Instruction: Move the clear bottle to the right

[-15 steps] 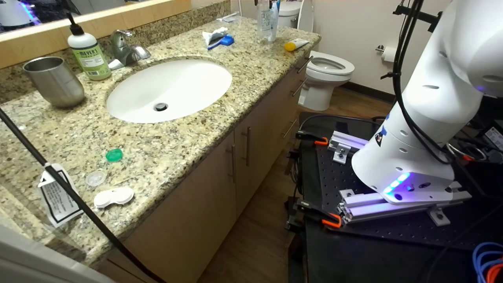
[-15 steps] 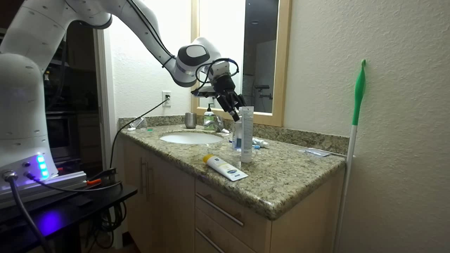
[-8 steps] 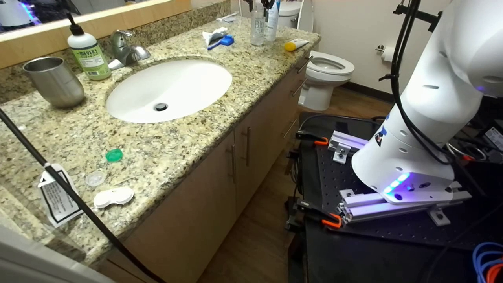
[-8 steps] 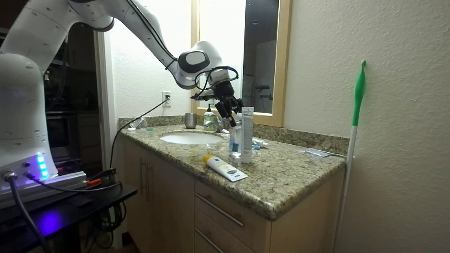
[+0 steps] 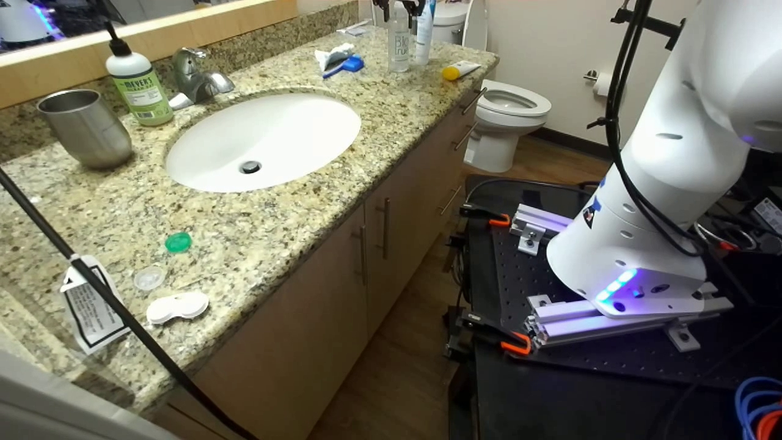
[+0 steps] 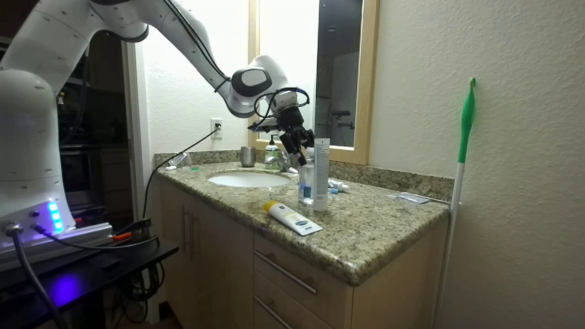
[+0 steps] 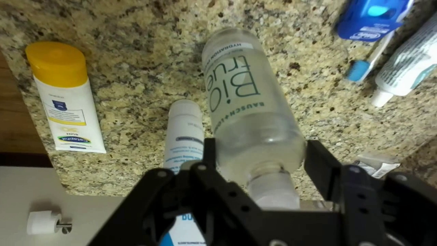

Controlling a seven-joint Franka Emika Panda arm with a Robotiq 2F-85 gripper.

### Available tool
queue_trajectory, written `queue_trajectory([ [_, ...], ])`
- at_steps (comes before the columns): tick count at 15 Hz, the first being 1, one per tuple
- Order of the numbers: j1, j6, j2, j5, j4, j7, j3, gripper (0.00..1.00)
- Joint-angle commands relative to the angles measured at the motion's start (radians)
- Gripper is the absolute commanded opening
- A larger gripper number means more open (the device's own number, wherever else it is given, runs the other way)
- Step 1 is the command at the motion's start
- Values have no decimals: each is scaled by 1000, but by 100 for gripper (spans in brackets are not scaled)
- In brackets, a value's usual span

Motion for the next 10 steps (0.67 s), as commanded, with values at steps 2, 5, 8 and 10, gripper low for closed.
queue_trajectory([
  [2,95,4,-105,-62,-97,-81,-37,100],
  [5,214,-15,-209,-212,-143,-51,-122,100],
  [8,291,-51,-384,-304,-187,-109,-147,100],
  [10,316,-53,-499,-270,-214,-207,-131,100],
])
